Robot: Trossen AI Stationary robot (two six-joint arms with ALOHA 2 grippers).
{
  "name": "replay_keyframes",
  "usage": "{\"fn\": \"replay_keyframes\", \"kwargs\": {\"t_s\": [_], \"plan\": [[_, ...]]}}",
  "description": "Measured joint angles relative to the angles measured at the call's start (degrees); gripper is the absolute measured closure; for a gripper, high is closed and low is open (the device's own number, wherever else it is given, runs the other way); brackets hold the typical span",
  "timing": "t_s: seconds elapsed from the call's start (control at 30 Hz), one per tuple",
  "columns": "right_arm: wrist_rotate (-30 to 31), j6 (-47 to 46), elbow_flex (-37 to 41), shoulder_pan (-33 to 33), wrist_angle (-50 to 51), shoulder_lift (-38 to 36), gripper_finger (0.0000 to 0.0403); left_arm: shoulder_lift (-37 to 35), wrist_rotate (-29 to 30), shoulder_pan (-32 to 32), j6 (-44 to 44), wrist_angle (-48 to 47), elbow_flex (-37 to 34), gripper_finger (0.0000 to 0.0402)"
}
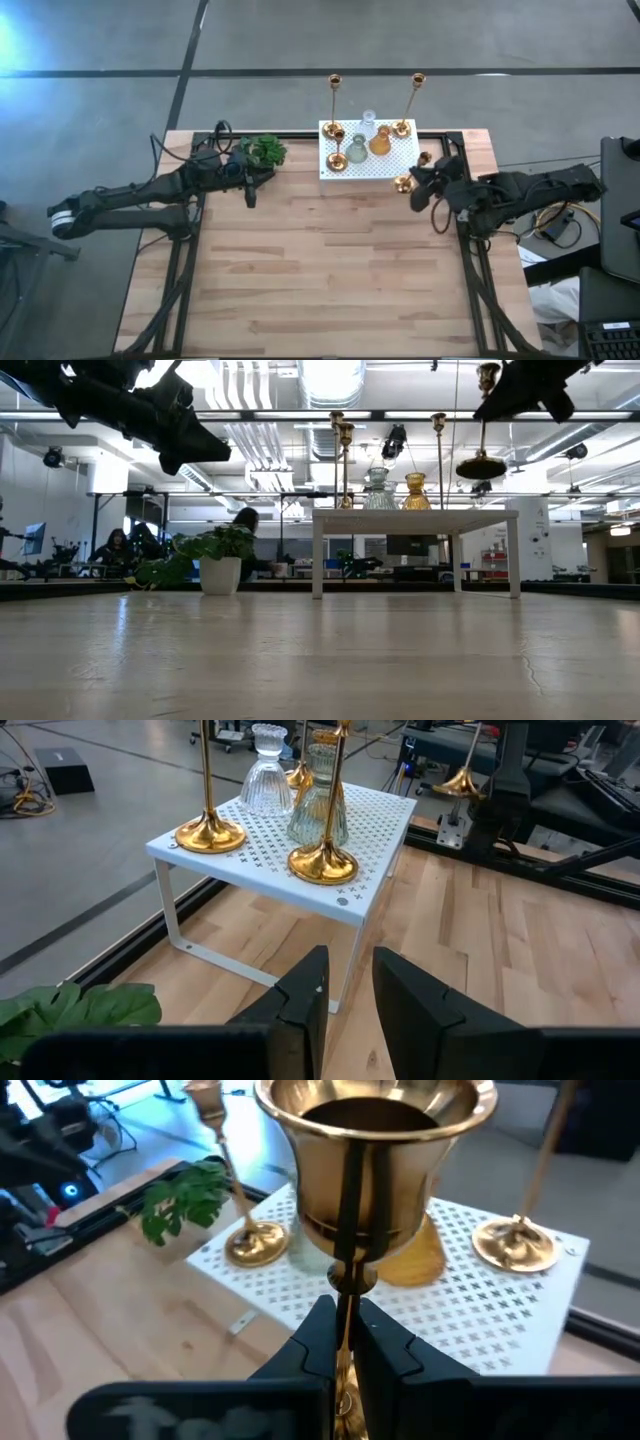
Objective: Pick & Place candle stick holders
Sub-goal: Align the golden candle holder with the golden candle holder on the shelf
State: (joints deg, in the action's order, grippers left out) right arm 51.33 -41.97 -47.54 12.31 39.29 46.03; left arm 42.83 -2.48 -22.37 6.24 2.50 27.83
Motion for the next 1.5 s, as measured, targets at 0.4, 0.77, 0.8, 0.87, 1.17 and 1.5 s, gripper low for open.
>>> {"fn": "replay_keyframes", "kwargs": {"t_s": [0.4,0.77,0.8,0.87,1.17,1.5], "plan": [[-8.66,4.22,2.39,-9.65,0.9,-5.41,0.0392,0.0,0.0,0.04,0.0,-0.01,0.0,0.0316],[-14.35,17.11,2.85,-19.23,-5.91,-4.29,0.0392,0.0,-0.01,0.02,0.0,0.0,0.0,0.0316],[-15.6,18.78,2.89,-20.49,-7.42,-4.22,0.0392,0.02,-0.02,0.02,0.0,-0.01,0.0,0.0316],[-18.11,21.09,2.97,-23.3,-9.29,-3.95,0.0392,0.02,-0.01,0.02,0.0,0.0,0.0,0.0316],[-29.4,27.52,3.59,-35.11,-13.38,-0.28,0.0392,0.02,-0.02,0.0,0.0,0.0,0.0,0.0316],[-32.09,29.76,7.36,-37.01,-18.91,2.05,0.0392,0.02,0.0,0.0,0.0,0.0,0.0,0.0316]]}}
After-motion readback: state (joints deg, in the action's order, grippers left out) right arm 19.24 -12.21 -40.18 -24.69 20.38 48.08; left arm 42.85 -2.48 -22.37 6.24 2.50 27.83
